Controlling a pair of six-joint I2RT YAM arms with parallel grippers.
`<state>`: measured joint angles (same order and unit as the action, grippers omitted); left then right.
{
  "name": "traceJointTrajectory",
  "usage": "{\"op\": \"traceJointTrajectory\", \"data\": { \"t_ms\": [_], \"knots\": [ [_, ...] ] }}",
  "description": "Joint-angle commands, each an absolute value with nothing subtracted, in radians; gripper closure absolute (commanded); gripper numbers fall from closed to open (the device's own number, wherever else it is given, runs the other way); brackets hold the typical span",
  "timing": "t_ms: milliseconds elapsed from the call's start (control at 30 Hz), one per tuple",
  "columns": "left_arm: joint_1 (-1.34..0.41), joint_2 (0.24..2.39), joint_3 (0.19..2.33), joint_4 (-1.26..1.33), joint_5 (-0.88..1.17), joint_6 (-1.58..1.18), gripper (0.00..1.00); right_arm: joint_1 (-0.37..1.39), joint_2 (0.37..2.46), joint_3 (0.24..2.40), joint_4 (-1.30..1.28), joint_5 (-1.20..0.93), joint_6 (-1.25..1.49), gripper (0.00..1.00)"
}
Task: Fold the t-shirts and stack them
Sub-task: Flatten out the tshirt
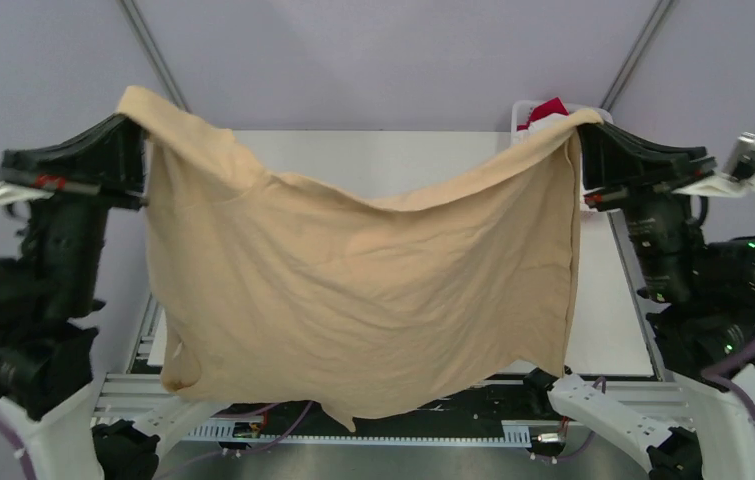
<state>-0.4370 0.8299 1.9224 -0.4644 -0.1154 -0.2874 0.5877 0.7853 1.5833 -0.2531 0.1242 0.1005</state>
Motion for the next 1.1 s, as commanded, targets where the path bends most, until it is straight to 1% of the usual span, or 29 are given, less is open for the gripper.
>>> {"op": "traceJointTrajectory", "data": {
  "t_ms": [0, 100, 167, 200, 233, 267, 300, 333, 367, 400, 433, 467, 533, 600, 633, 667, 767, 867, 933, 967, 1067],
  "knots": [
    [-0.431, 1.01, 1.741, -0.365, -0.437, -0.166, 1.0, 0.585, 0.889, 1.453, -0.213, 0.461, 0.05, 1.0],
    [-0.43, 1.125, 1.611, -0.291, -0.569, -0.114, 1.0, 0.577, 0.977, 1.321, -0.113, 0.661, 0.022, 1.0],
    [-0.399, 1.244, 1.581, -0.275, -0.602, -0.128, 1.0, 0.521, 1.05, 1.247, -0.078, 0.713, 0.069, 1.0],
    [-0.384, 1.34, 1.578, -0.281, -0.576, -0.14, 1.0, 0.478, 1.094, 1.214, -0.077, 0.688, 0.119, 1.0],
    [-0.358, 1.389, 1.585, -0.3, -0.562, -0.17, 1.0, 0.424, 1.138, 1.183, -0.076, 0.638, 0.178, 1.0],
    [-0.347, 1.5, 1.591, -0.303, -0.545, -0.179, 0.97, 0.377, 1.192, 1.153, -0.068, 0.588, 0.238, 1.0],
    [-0.326, 1.554, 1.615, -0.32, -0.538, -0.192, 0.92, 0.339, 1.244, 1.119, -0.042, 0.532, 0.279, 1.0],
    [-0.316, 1.677, 1.642, -0.345, -0.513, -0.202, 0.75, 0.309, 1.305, 1.105, -0.027, 0.495, 0.326, 1.0],
    [-0.3, 1.741, 1.709, -0.411, -0.49, -0.219, 0.64, 0.287, 1.37, 1.107, -0.019, 0.462, 0.359, 0.97],
    [-0.295, 1.852, 1.805, -0.451, -0.455, -0.23, 0.32, 0.269, 1.427, 1.119, -0.017, 0.429, 0.378, 0.92],
    [-0.29, 1.905, 1.855, -0.528, -0.441, -0.242, 0.16, 0.26, 1.482, 1.14, -0.017, 0.418, 0.391, 0.85],
    [-0.289, 1.991, 1.944, -0.562, -0.44, -0.246, 0.04, 0.252, 1.53, 1.168, -0.024, 0.41, 0.392, 0.74],
    [-0.287, 2.06, 2.025, -0.635, -0.45, -0.255, 0.0, 0.248, 1.588, 1.221, -0.048, 0.409, 0.38, 0.42],
    [-0.287, 2.062, 2.024, -0.646, -0.446, -0.265, 0.0, 0.248, 1.602, 1.251, -0.069, 0.391, 0.377, 0.19],
    [-0.287, 2.038, 2.012, -0.632, -0.426, -0.273, 0.0, 0.247, 1.594, 1.25, -0.071, 0.376, 0.381, 0.03],
    [-0.287, 2.022, 1.976, -0.625, -0.415, -0.279, 0.0, 0.249, 1.579, 1.244, -0.073, 0.351, 0.383, 0.0],
    [-0.287, 1.922, 1.883, -0.615, -0.36, -0.335, 0.0, 0.253, 1.514, 1.197, -0.074, 0.255, 0.384, 0.0],
    [-0.287, 1.829, 1.736, -0.631, -0.314, -0.401, 0.0, 0.265, 1.426, 1.114, -0.084, 0.135, 0.383, 0.0],
    [-0.287, 1.763, 1.633, -0.636, -0.251, -0.438, 0.0, 0.273, 1.374, 1.048, -0.088, 0.077, 0.392, 0.0],
    [-0.287, 1.716, 1.597, -0.631, -0.186, -0.447, 0.0, 0.277, 1.348, 1.014, -0.091, 0.05, 0.4, 0.0],
    [-0.286, 1.625, 1.383, -0.561, -0.058, -0.511, 0.0, 0.278, 1.297, 0.927, -0.134, -0.021, 0.432, 0.0]
  ]
}}
